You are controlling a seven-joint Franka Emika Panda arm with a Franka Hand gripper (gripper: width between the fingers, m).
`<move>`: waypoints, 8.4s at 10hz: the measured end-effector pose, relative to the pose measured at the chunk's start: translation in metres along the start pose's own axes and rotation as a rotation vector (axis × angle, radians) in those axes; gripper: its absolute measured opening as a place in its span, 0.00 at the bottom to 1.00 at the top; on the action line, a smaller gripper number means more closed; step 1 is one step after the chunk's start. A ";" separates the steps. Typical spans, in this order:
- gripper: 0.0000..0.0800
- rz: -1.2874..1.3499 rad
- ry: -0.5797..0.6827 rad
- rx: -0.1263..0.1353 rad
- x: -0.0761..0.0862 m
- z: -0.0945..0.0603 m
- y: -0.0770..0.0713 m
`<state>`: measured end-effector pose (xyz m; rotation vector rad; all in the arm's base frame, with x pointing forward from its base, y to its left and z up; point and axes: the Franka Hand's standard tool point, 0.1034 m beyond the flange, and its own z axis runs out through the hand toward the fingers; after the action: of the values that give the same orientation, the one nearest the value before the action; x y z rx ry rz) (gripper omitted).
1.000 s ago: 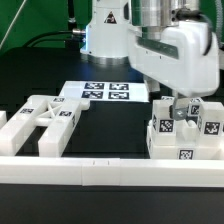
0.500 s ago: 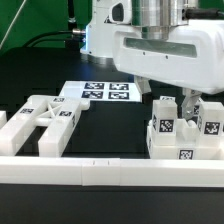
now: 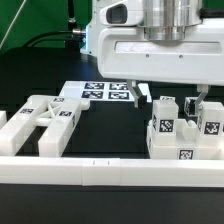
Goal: Assemble chair
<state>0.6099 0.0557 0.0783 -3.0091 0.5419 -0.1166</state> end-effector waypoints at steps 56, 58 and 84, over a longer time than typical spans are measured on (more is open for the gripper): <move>0.36 0.681 -0.006 -0.044 -0.005 0.006 0.000; 0.36 0.786 -0.020 -0.054 -0.004 0.007 0.000; 0.36 -0.378 -0.040 -0.073 0.001 0.005 0.010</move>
Offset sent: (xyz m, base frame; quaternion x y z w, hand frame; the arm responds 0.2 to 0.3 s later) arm -0.0003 0.0000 -0.0022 -0.0004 0.0032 -0.1904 0.9817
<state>0.6080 0.0460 0.0722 -3.1393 -0.0318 -0.0600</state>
